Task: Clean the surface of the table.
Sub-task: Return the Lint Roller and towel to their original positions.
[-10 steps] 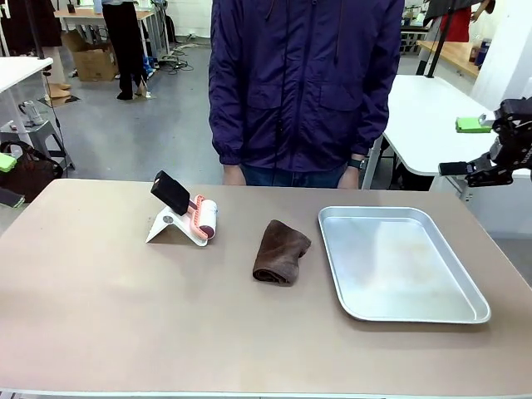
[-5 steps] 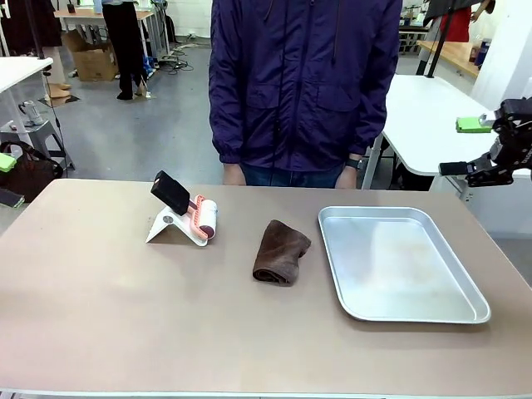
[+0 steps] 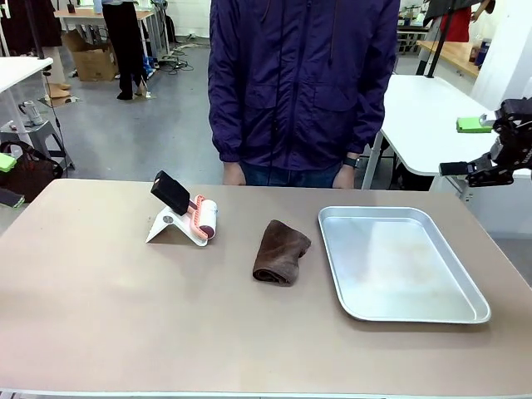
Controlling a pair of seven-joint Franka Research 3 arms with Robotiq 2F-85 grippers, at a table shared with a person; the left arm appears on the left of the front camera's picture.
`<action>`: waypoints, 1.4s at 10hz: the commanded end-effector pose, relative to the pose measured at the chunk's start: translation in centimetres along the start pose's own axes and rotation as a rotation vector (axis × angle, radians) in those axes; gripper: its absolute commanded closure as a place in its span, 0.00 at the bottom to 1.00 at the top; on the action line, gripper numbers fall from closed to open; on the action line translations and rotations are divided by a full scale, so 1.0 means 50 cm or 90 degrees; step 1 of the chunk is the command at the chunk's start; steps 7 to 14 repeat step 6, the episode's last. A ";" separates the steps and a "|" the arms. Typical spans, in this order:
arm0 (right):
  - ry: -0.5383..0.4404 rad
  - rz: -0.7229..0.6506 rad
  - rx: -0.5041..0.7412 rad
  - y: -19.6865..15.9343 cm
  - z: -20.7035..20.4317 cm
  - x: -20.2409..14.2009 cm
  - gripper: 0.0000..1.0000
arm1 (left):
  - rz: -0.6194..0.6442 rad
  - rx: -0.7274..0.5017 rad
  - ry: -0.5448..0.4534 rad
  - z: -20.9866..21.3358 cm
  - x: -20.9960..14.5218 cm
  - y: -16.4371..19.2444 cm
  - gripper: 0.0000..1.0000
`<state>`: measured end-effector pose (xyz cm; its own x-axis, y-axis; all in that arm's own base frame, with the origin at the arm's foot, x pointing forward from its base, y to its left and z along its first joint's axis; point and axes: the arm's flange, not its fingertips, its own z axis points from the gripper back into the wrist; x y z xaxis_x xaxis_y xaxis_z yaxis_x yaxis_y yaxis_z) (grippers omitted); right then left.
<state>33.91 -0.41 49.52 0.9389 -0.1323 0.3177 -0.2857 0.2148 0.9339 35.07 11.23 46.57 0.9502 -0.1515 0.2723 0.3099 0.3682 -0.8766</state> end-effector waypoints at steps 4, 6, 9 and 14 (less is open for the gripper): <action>0.003 0.006 0.001 0.005 0.001 -0.002 0.00 | -0.007 -0.001 0.004 0.001 -0.003 0.000 0.00; 0.003 0.006 0.001 0.005 0.001 -0.002 0.00 | -0.007 -0.001 0.004 0.001 -0.003 0.000 0.00; 0.003 0.006 0.001 0.005 0.001 -0.002 0.00 | -0.007 -0.001 0.004 0.001 -0.003 0.000 0.00; 0.003 0.006 0.001 0.005 0.001 -0.002 0.00 | -0.007 -0.001 0.004 0.001 -0.003 0.000 0.00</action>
